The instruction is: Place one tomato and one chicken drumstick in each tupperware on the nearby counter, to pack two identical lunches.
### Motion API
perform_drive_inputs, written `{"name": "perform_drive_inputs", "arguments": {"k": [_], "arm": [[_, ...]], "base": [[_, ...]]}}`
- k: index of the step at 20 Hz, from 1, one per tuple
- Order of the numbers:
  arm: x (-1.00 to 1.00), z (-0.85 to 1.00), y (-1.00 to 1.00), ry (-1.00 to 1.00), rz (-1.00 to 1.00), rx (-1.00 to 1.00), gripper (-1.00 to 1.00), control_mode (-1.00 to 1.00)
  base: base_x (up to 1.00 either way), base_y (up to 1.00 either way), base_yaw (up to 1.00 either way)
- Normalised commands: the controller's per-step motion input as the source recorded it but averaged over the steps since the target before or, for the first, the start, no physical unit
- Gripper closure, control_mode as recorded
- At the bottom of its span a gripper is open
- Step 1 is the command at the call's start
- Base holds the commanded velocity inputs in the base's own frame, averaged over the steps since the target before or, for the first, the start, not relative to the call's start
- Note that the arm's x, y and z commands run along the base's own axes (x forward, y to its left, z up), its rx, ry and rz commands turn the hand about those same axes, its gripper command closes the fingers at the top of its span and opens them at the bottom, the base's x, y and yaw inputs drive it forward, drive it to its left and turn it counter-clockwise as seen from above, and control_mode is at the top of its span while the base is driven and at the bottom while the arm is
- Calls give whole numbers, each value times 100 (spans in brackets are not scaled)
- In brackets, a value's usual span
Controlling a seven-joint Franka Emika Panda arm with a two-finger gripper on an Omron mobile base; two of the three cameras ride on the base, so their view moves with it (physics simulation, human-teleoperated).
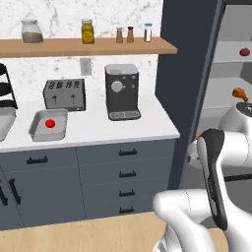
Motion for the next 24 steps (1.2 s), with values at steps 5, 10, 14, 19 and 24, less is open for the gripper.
{"name": "perform_drive_inputs", "arguments": {"k": [5, 10, 14, 19, 24], "arm": [[0, 0, 0, 0, 0, 0, 100, 100], [0, 0, 0, 0, 0, 0, 100, 100], [0, 0, 0, 0, 0, 0, 100, 100], [0, 0, 0, 0, 0, 0, 100, 100], [19, -22, 14, 0, -4, -5, 100, -100]], "base": [[67, 100, 0], [98, 100, -4], [100, 100, -12], [77, 100, -14], [28, 41, -9]]}}
